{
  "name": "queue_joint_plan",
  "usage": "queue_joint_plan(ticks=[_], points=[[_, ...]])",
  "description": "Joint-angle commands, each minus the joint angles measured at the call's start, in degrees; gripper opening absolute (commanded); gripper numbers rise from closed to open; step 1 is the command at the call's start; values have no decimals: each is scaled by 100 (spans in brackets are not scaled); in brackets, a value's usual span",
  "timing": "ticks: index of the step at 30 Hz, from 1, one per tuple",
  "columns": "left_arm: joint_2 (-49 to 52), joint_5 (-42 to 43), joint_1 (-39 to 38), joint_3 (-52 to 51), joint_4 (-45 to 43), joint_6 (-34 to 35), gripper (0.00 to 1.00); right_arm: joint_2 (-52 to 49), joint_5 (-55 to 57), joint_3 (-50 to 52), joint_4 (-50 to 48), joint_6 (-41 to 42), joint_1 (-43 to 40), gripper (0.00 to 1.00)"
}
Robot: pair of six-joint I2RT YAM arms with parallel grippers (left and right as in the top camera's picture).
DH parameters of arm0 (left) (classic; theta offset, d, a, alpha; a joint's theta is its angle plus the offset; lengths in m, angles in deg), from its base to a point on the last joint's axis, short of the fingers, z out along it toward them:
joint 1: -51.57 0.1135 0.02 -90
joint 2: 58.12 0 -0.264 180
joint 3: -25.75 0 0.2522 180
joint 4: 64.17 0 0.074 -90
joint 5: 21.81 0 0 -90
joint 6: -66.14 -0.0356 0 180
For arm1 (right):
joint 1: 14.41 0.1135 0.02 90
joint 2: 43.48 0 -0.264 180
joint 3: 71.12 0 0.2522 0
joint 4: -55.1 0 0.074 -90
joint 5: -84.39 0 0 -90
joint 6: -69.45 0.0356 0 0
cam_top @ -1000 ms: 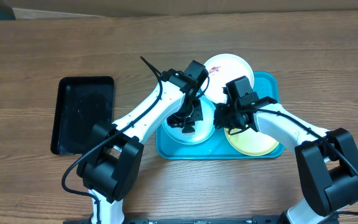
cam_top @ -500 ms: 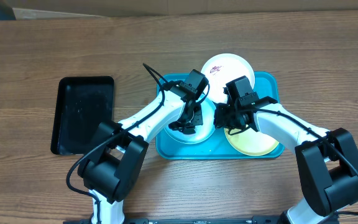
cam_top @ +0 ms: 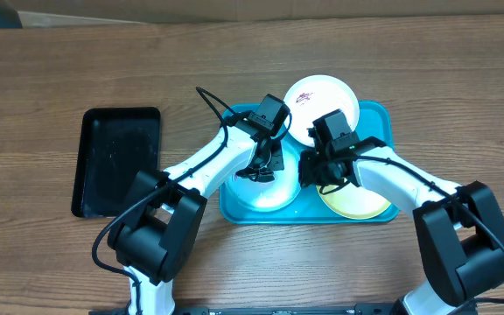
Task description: Clean dirty plates on tray and stack at the side
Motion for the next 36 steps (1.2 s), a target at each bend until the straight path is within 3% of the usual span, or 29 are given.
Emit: queue_joint_plan(ticks=[1,23,36], points=[[35,-101,33,-33,-20,-111,4,-70,105,55,205,-448,72,4],[35,962,52,-424,284,-87,4,-70,153,-393,800,-262,48,4],[35,-363,610,-424,977,-424,4,-70,153,-393,824,-264,48,4]])
